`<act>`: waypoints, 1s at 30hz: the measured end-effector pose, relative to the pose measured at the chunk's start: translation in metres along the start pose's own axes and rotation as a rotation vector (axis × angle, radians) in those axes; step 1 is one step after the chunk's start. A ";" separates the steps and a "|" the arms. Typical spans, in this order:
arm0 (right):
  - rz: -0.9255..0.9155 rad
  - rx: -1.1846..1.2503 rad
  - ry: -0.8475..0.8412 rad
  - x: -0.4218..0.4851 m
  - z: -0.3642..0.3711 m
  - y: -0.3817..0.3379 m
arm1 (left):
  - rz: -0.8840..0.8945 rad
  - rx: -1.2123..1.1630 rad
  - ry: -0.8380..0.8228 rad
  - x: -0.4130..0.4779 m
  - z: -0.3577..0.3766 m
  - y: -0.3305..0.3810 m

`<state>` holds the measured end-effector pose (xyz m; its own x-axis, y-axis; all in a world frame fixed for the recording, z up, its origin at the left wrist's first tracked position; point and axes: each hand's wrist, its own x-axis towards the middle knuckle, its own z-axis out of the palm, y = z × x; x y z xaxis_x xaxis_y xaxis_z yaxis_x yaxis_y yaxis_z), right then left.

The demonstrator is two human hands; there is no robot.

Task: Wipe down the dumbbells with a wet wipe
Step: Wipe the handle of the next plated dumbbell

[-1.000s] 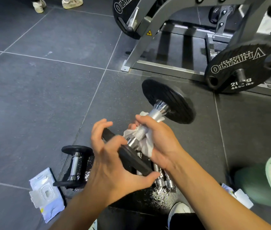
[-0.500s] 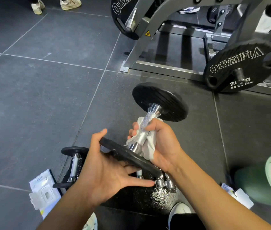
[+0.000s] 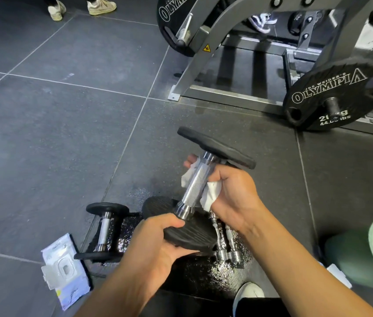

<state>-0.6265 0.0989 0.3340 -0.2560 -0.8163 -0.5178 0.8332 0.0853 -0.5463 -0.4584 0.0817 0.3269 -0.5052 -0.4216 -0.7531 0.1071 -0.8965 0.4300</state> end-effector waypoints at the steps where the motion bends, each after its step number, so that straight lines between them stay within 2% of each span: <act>1: -0.002 0.025 0.006 0.001 -0.002 0.000 | 0.014 -0.003 0.030 0.004 -0.001 0.000; 3: -0.025 -0.017 0.043 0.002 -0.003 0.001 | 0.028 -0.020 0.085 0.011 -0.003 0.000; 9: -0.150 -0.481 0.006 -0.012 0.003 0.015 | 0.026 -0.043 0.161 0.019 -0.007 0.003; 13: -0.401 -1.207 0.075 -0.011 -0.005 0.025 | -0.019 -0.107 0.149 0.017 -0.009 0.004; 15: -0.496 -1.409 0.155 -0.009 -0.012 0.027 | -0.044 -0.136 0.164 0.016 -0.009 0.005; 18: -0.571 -1.501 0.291 -0.007 -0.020 0.021 | -0.075 -0.161 0.173 0.013 -0.008 0.006; 20: -0.594 -1.445 0.415 -0.003 -0.023 0.016 | -0.085 -0.171 0.170 0.010 -0.007 0.007; 22: -0.608 -1.375 0.463 -0.003 -0.020 0.019 | -0.079 -0.175 0.166 0.007 -0.005 0.008; 26: -0.837 -1.395 0.256 -0.013 -0.001 0.038 | -0.067 -0.157 0.157 0.005 -0.002 0.007; 28: -0.924 -1.563 0.156 -0.008 -0.002 0.042 | -0.065 -0.150 0.150 0.006 -0.002 0.006; 30: -0.936 -1.808 0.137 -0.001 -0.005 0.046 | -0.062 -0.147 0.136 0.006 -0.002 0.006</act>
<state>-0.5905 0.1066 0.3057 -0.3283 -0.9070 0.2639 -0.8637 0.1751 -0.4726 -0.4590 0.0740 0.3241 -0.3952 -0.3704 -0.8406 0.2082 -0.9274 0.3107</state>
